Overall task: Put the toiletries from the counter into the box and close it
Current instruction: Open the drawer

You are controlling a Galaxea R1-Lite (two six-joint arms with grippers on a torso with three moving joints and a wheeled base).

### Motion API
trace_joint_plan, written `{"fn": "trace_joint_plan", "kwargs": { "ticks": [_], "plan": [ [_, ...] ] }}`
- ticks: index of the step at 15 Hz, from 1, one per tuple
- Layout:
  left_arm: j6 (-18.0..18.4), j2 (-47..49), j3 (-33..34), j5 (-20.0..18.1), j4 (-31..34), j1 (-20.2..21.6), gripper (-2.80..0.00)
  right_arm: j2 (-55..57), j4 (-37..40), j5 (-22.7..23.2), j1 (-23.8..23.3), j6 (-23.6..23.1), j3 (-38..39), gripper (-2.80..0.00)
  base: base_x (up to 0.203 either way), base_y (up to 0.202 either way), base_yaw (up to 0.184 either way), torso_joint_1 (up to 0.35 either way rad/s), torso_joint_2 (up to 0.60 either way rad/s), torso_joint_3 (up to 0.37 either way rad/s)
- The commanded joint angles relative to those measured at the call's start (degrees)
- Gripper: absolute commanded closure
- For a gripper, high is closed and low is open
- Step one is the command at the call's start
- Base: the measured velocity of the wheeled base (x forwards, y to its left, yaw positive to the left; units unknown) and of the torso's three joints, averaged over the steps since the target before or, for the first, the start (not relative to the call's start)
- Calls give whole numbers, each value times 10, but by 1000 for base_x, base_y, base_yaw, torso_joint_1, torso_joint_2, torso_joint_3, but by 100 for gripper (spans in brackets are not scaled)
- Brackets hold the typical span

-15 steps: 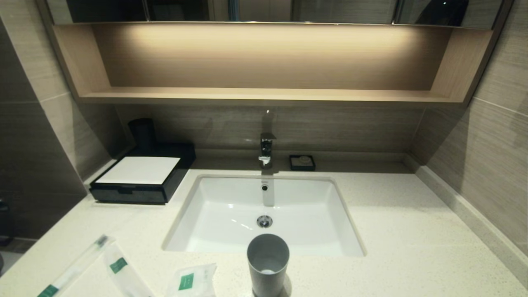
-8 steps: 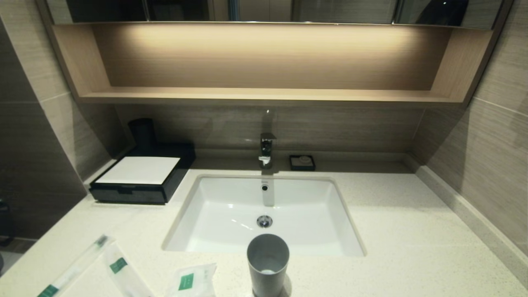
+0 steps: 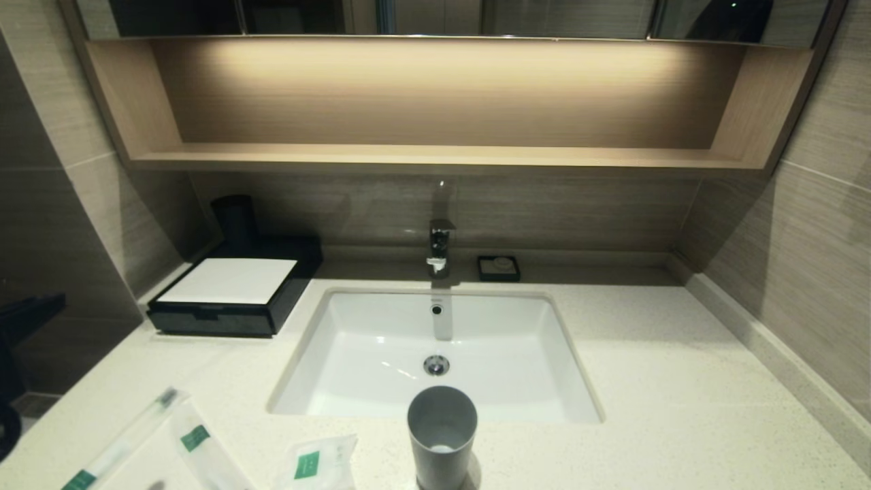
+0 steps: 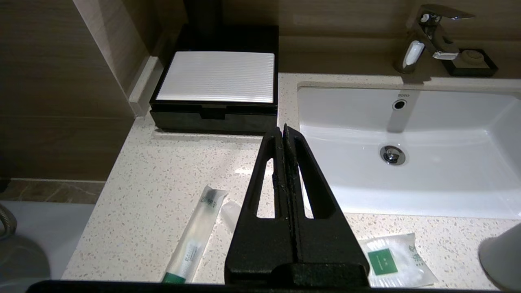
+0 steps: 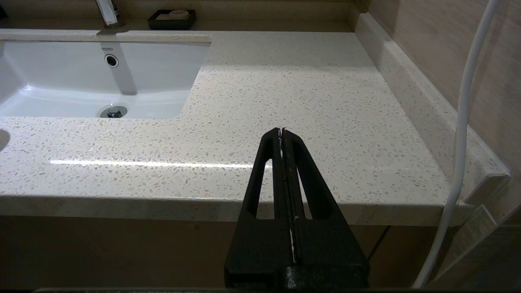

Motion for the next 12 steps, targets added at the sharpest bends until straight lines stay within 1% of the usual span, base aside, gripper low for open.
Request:
{"fn": "trace_joint_plan", "kwargs": {
  "ticks": [1, 3, 7, 9, 10, 12],
  "plan": [
    [1, 69, -8, 8, -29, 1, 0, 0, 0, 0, 0, 0, 1, 0, 0, 0, 0, 0, 0, 0],
    [1, 112, -12, 14, -69, 1, 0, 0, 0, 0, 0, -1, 1, 0, 0, 0, 0, 0, 0, 0],
    [0, 194, -10, 14, -162, 7, 0, 0, 0, 0, 0, 0, 1, 0, 0, 0, 0, 0, 0, 0],
    [-1, 234, -10, 14, -194, 8, 0, 0, 0, 0, 0, 0, 1, 0, 0, 0, 0, 0, 0, 0],
    [-1, 256, -10, 14, -218, 11, 0, 0, 0, 0, 0, 0, 1, 0, 0, 0, 0, 0, 0, 0],
    [0, 299, -8, 12, -268, 33, 0, 0, 0, 0, 0, -1, 1, 0, 0, 0, 0, 0, 0, 0]
  ]
}}
